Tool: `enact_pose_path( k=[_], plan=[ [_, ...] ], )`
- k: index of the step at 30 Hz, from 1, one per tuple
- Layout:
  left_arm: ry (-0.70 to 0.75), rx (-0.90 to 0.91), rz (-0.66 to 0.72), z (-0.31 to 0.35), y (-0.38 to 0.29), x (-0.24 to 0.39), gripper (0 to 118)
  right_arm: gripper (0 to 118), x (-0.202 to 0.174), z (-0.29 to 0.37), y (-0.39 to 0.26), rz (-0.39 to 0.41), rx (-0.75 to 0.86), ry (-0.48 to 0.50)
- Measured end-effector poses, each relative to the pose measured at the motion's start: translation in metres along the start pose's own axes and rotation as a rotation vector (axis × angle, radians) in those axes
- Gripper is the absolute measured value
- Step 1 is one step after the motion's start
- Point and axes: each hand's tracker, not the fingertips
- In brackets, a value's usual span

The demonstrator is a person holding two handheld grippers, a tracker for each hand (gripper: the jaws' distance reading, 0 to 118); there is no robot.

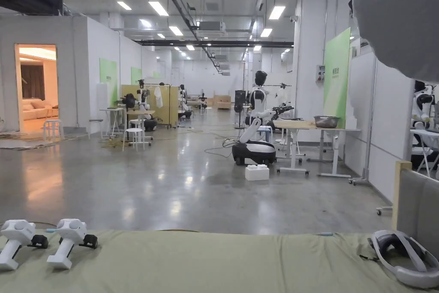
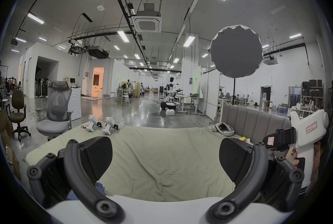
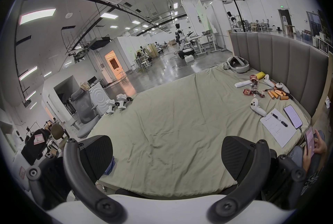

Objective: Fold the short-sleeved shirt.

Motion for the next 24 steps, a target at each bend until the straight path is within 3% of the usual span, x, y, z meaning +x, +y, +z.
enact_pose_path(
  k=[5, 9, 13, 17, 21, 24],
  plan=[
    [-0.001, 0.004, -0.003, 0.001, 0.000, -0.001, 118, 118, 0.002, -0.003, 0.000, -0.024, 0.031, -0.051],
    [0.003, 0.004, 0.000, 0.001, 0.000, -0.003, 118, 118, 0.014, -0.001, 0.001, -0.104, 0.065, 0.002],
    [0.011, 0.003, 0.005, 0.002, -0.001, -0.004, 118, 118, 0.020, 0.004, 0.001, -0.104, 0.101, 0.032],
    [0.005, -0.001, 0.013, 0.001, -0.001, -0.003, 118, 118, 0.015, 0.009, -0.006, 0.026, 0.209, 0.029],
    [0.002, -0.002, -0.001, 0.002, -0.002, -0.001, 118, 118, 0.003, 0.014, -0.020, 0.218, 0.307, -0.043],
    [0.007, 0.005, -0.005, 0.003, -0.001, -0.001, 118, 118, -0.005, 0.014, -0.023, 0.276, 0.293, -0.050]
  ],
)
